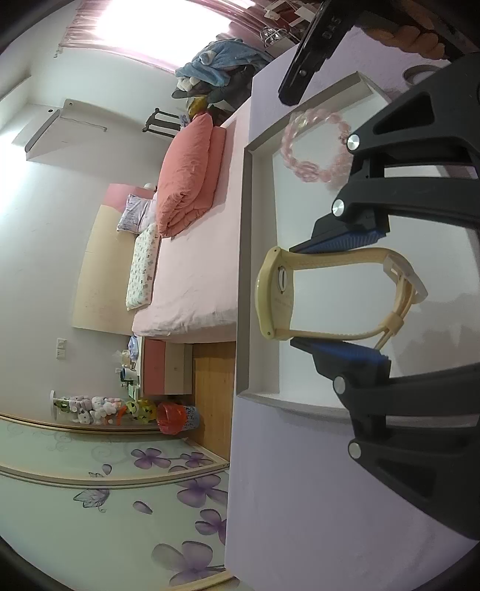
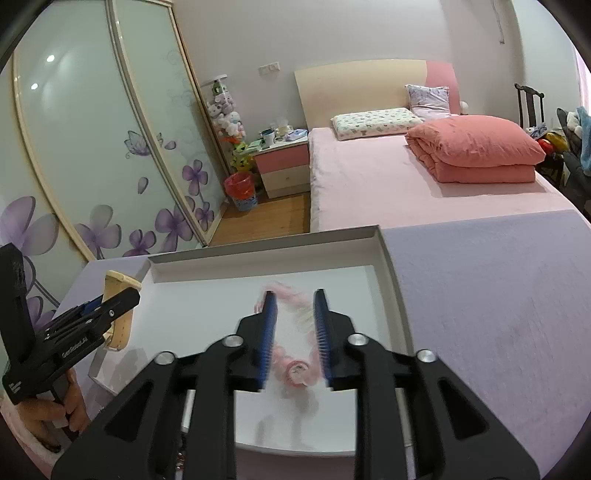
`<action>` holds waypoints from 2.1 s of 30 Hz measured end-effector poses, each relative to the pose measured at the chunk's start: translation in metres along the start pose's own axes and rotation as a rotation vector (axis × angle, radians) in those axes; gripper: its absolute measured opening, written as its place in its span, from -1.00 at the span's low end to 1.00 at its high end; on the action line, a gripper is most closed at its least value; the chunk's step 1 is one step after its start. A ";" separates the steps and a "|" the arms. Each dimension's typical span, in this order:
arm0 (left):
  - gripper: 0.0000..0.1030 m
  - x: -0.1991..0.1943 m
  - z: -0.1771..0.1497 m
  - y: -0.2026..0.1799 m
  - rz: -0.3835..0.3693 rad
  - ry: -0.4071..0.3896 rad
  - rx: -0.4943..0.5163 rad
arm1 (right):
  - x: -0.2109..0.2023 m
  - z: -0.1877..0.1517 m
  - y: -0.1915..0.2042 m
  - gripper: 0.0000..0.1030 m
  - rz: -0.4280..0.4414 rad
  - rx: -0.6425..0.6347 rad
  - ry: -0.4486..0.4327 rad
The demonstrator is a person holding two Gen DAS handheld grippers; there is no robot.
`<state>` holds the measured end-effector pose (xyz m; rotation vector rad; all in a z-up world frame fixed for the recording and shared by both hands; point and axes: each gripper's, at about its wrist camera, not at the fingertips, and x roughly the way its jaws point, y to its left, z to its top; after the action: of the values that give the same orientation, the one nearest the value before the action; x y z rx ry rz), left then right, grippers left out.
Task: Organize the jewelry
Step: 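Carry both items into the grey tray and open both tools, then move both tools back toward the remaining jewelry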
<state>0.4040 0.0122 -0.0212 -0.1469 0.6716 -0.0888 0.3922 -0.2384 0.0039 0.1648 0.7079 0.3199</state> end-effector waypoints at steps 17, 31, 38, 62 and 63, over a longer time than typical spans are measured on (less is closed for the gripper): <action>-0.01 -0.004 0.001 0.003 0.024 -0.027 -0.004 | -0.019 -0.004 0.009 -0.17 -0.024 -0.060 -0.044; 0.08 -0.090 -0.041 0.013 0.031 -0.075 0.011 | -0.073 -0.034 0.009 -0.17 -0.048 -0.081 -0.061; 0.19 -0.126 -0.090 0.023 0.031 -0.039 0.004 | -0.095 -0.081 -0.016 0.05 -0.116 -0.061 0.020; 0.39 -0.139 -0.138 0.037 0.034 0.069 -0.001 | -0.047 -0.116 -0.033 0.61 -0.143 -0.201 0.239; 0.41 -0.139 -0.138 0.036 0.033 0.077 0.006 | -0.047 -0.116 -0.033 0.58 -0.137 -0.205 0.240</action>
<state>0.2110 0.0509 -0.0485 -0.1269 0.7507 -0.0655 0.2897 -0.2811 -0.0626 -0.1183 0.9134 0.2818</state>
